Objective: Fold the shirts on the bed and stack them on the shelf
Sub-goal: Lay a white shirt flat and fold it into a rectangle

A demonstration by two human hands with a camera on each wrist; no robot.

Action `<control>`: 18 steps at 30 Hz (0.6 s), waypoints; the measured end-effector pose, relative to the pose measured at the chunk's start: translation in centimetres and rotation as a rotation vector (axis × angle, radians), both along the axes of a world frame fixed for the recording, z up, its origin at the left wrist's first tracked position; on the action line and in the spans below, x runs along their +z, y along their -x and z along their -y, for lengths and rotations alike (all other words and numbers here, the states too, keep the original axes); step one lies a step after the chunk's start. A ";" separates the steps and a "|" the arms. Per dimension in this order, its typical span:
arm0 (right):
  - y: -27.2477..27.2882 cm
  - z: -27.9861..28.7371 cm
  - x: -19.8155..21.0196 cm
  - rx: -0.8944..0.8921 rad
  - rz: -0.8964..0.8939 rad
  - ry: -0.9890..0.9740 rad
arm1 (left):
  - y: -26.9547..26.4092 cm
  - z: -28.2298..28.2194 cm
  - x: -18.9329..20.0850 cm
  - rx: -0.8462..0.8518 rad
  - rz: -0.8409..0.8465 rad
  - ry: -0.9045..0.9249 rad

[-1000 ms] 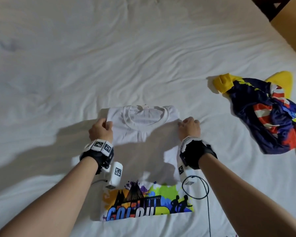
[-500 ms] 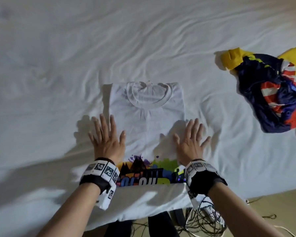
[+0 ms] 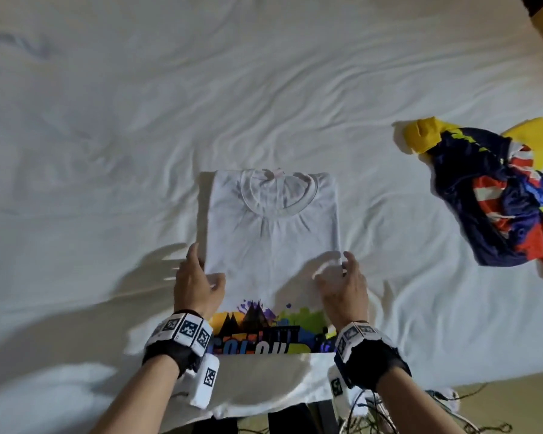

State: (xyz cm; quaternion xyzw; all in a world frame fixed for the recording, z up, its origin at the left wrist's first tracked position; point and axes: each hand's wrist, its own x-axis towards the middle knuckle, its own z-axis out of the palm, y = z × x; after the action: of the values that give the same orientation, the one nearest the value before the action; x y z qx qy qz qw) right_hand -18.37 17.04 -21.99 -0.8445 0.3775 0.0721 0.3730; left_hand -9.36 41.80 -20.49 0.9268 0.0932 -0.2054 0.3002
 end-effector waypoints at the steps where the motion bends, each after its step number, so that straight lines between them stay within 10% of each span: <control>1: -0.6 0.4 0.2 -0.031 -0.003 -0.041 | -0.6 -0.2 0.0 0.001 -0.034 0.004; 18: -2.6 4.5 2.5 0.173 0.022 -0.645 | -3.8 -1.1 0.7 -0.131 -0.198 0.555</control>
State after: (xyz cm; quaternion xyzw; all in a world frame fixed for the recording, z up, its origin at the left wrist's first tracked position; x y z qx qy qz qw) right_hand -15.75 12.56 -19.51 -0.7126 0.2581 0.2100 0.6176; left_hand -5.57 42.90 -19.81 0.7888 0.0021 -0.3314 0.5176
